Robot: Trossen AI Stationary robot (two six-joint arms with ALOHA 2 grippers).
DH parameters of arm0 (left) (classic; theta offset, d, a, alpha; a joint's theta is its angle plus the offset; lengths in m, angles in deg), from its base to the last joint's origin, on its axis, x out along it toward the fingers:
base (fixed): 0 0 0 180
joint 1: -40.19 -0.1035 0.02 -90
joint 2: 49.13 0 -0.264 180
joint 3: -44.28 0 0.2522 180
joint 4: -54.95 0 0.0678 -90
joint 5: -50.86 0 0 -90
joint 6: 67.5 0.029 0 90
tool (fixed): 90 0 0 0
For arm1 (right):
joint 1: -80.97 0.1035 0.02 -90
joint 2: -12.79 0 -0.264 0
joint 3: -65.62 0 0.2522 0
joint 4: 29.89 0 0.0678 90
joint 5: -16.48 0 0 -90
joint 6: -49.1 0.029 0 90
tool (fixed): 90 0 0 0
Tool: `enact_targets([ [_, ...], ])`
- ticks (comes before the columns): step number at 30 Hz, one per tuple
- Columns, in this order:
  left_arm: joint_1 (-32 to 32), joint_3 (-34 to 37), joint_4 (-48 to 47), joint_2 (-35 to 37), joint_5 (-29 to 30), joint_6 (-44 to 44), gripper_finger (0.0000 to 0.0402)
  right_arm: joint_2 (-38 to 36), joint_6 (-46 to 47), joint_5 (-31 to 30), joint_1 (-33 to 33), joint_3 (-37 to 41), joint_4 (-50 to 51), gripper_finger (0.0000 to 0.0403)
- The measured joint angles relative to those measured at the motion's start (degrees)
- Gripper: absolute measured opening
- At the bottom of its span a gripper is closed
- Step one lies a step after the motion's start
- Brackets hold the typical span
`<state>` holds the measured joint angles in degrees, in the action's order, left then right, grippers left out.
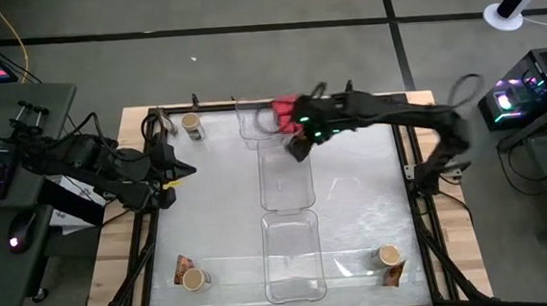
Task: Sort spices by type
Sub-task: Put the middle right gold seasoning bottle into the center transparent bin
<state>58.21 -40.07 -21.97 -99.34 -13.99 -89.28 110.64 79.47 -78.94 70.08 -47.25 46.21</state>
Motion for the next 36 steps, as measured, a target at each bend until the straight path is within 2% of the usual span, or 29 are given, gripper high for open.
enact_targets([
  [3, 0.0, 0.0, 0.0, 0.0, 0.0, 0.0, 0.0000, 8.2, -6.6, -0.1, -0.1, -8.2, 9.2, 0.0274],
  [6, 0.0, 0.0, 0.0, 0.0, 0.0, 0.0, 0.0000, 14.7, -12.2, -0.1, -0.1, -13.8, 12.9, 0.0274],
  [11, 0.0, 0.0, 0.0, 0.0, 0.0, -0.1, 0.0000, 21.8, -20.0, -0.1, -0.4, -17.6, 13.4, 0.0274],
  [15, 0.0, 0.0, 0.0, 0.0, 0.0, -0.1, 0.0000, 24.8, -23.6, 0.4, -1.2, -16.9, 15.4, 0.0274],
  [25, 0.0, 0.0, 0.0, 0.0, 0.0, -0.1, 0.0000, 26.7, -33.4, -0.5, -2.0, -16.7, 15.4, 0.0274],
  [31, 0.0, 0.0, 0.0, 0.0, -0.1, -0.1, 0.0000, 26.7, -33.4, -0.5, -2.0, -16.7, 14.9, 0.0332],
  [36, 0.0, 0.0, 0.0, 0.0, -0.1, -0.6, 0.0000, 26.7, -33.9, -0.3, -2.3, -16.7, 15.0, 0.0344],
])
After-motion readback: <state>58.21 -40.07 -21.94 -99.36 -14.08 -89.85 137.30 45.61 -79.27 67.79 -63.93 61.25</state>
